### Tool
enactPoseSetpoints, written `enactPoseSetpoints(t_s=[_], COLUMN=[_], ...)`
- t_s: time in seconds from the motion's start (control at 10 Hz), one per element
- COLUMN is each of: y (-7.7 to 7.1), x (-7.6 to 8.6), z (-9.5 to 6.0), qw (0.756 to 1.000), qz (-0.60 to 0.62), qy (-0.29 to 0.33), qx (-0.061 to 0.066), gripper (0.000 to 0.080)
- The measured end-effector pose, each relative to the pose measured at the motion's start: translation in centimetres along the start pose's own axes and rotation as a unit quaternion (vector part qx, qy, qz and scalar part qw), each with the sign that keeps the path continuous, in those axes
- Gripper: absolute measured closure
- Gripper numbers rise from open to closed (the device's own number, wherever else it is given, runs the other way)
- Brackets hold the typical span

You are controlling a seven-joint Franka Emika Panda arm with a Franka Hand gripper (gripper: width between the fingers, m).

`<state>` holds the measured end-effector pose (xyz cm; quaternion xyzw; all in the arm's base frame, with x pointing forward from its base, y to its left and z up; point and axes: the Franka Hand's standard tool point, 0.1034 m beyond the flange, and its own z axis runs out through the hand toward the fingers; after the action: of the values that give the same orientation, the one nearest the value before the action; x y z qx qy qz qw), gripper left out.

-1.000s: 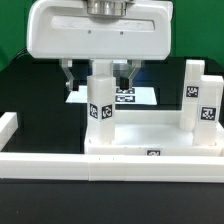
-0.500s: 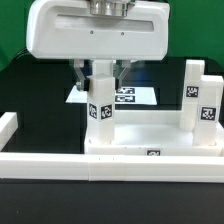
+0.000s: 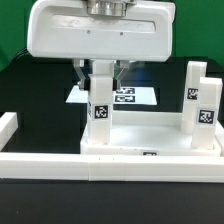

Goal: Assemble desk

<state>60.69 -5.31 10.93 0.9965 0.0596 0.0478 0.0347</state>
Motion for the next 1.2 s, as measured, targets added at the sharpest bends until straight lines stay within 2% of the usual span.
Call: enactPoseSetpoints(t_s=[0.1,0.3,0.4,0.6,0.9,1.0,1.1,1.2], y=[0.06,0.05,0.11,0.43,0.53,0.44,0.44,0.3], x=[-0.07,-0.05,-0.12,-0.28,-0.44,-0.45,-0.39,-0.07], z=[0.05,0.09,0.1,0.11,0.08,0.15,0.06,-0.61], qw=[0.998,0.983,0.971,0.934,0.922,0.919,0.92,0.924], qz=[0.069,0.184,0.237,0.356,0.386,0.394,0.391,0.381], qy=[0.002,0.018,0.016,0.015,0.009,0.008,0.008,0.011], qx=[0.003,-0.001,0.001,-0.003,-0.004,-0.002,-0.002,0.002], gripper=[0.0504,0.0504,0.0504,0.0489,0.0479,0.0324,0.0324,0.0184])
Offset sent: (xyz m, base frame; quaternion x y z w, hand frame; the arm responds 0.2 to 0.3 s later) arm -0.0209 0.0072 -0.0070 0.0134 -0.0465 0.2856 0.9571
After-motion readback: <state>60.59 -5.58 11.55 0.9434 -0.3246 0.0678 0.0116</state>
